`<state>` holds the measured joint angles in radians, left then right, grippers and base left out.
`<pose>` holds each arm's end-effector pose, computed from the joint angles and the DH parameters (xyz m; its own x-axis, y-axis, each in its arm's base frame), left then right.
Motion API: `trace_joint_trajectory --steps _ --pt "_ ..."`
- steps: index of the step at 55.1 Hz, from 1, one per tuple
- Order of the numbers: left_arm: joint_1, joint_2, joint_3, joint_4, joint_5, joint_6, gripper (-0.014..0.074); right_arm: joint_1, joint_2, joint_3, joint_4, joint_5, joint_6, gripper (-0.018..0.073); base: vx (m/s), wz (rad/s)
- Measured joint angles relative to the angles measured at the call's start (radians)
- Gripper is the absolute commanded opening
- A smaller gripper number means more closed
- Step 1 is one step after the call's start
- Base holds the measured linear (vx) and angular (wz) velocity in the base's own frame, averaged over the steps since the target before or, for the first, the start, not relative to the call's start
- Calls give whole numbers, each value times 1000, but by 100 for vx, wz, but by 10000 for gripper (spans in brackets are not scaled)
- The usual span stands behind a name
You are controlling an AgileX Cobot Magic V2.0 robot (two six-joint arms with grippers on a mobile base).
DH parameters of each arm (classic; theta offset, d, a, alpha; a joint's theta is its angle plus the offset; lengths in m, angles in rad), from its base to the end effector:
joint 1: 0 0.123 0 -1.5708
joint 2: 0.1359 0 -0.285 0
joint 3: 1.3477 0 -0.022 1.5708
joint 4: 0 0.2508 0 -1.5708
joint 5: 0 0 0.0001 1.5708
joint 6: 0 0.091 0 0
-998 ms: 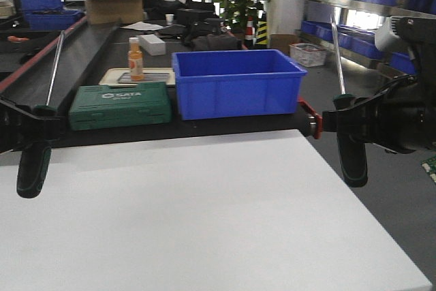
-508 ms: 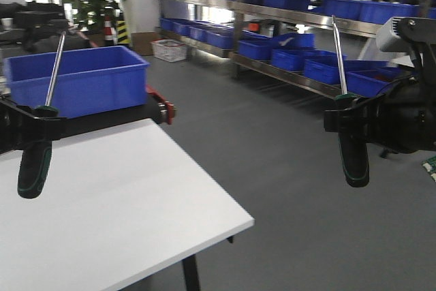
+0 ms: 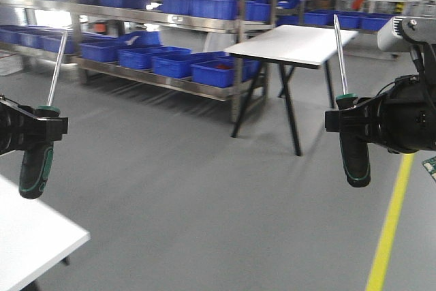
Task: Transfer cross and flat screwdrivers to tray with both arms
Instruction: 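Hold both screwdrivers and drive the base away from the table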
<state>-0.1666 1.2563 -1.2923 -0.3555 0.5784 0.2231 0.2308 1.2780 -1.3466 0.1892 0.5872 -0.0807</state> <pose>0.2702 -0.0630 0.4191 -0.4324 -0.0052 -0.9017 0.3008 0.9419 -0.1496 0.2726 0.0738 0.4279 -0.4233 -0.0205 -0.9058 -0.2881 0.9509 0.1131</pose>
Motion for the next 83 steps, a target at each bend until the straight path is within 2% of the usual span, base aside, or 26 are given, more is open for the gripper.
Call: trace_joint_trajectory --steps 53,83 --pt "0 0 0 0 0 0 -6 0 0 0 0 13 0 -8 24 -48" --pt "0 0 0 -1 0 0 -6 0 -1 0 0 14 0 -8 42 8"
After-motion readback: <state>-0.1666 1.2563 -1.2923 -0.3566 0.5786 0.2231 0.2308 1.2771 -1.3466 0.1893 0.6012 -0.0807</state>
